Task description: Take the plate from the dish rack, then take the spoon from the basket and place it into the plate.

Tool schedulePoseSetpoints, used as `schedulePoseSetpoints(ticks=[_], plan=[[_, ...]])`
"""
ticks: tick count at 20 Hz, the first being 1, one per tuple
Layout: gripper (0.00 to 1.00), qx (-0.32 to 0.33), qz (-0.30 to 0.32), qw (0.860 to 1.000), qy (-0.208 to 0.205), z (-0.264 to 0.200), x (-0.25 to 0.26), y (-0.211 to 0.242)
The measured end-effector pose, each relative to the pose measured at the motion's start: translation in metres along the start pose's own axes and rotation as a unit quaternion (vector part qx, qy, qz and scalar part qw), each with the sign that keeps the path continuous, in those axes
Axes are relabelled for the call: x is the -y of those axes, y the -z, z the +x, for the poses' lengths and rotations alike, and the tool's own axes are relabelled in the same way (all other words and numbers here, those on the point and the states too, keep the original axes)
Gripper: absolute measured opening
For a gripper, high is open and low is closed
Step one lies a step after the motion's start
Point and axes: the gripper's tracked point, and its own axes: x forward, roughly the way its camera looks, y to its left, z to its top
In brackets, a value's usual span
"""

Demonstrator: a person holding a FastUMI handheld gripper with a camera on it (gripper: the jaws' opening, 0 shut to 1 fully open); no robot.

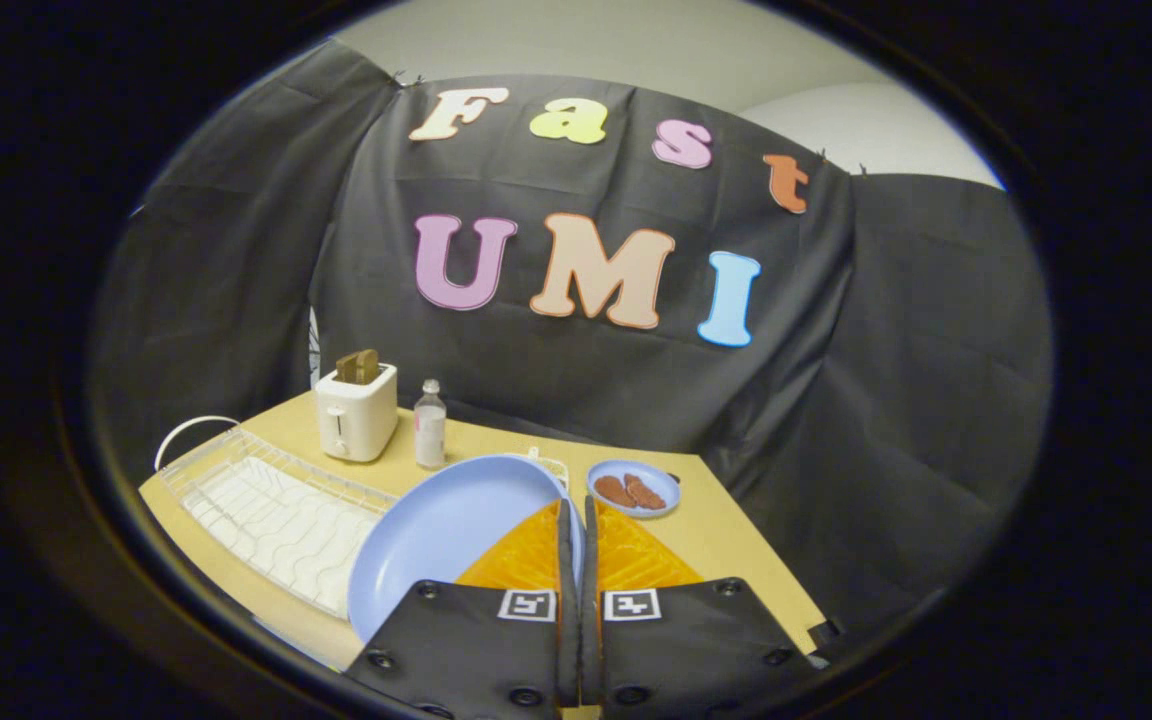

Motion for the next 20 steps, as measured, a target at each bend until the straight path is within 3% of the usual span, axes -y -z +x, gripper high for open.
schedulePoseSetpoints(ticks=[9,15,20], plan=[[0.04,-0.05,0.057,0.997,-0.022,0.001,0.02,0.074],[0.04,-0.093,0.118,0.987,-0.049,0.004,0.01,0.119],[0.04,-0.116,0.133,0.983,-0.057,0.013,0.006,0.146]])
